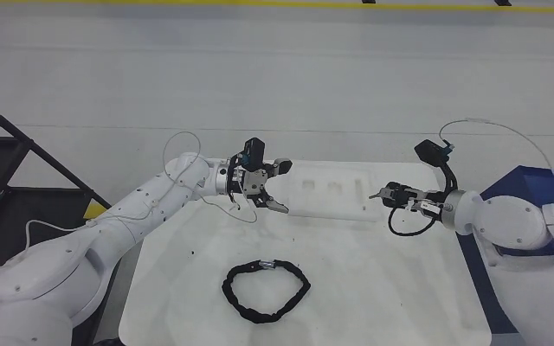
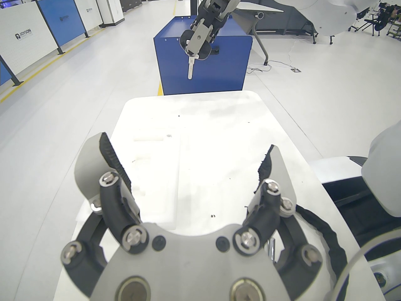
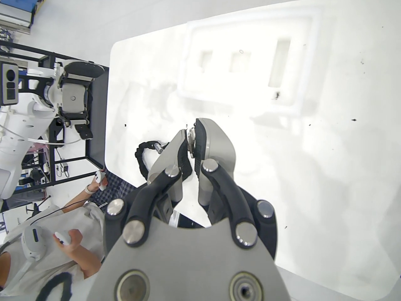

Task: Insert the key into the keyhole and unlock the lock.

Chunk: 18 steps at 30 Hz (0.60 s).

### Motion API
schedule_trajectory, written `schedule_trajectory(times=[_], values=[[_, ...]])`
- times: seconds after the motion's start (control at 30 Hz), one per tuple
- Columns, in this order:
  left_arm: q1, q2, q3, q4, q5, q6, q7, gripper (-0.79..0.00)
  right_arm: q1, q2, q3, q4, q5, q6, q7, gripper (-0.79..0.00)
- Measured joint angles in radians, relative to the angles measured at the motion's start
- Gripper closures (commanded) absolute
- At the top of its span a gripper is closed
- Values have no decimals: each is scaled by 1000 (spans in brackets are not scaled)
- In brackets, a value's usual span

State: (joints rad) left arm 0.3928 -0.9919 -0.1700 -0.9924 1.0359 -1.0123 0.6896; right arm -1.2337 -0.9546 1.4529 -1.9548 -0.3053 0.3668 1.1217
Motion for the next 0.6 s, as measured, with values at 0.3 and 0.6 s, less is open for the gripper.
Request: schedule_trajectory(times=[0.3,0.6], values=[[0,0,0,0,0,0,0,-785,-18,0,15,-5,18,20,-22,0],[8,11,-33,-34,14,20,-75,-785,-18,0,15,-5,18,20,-22,0]])
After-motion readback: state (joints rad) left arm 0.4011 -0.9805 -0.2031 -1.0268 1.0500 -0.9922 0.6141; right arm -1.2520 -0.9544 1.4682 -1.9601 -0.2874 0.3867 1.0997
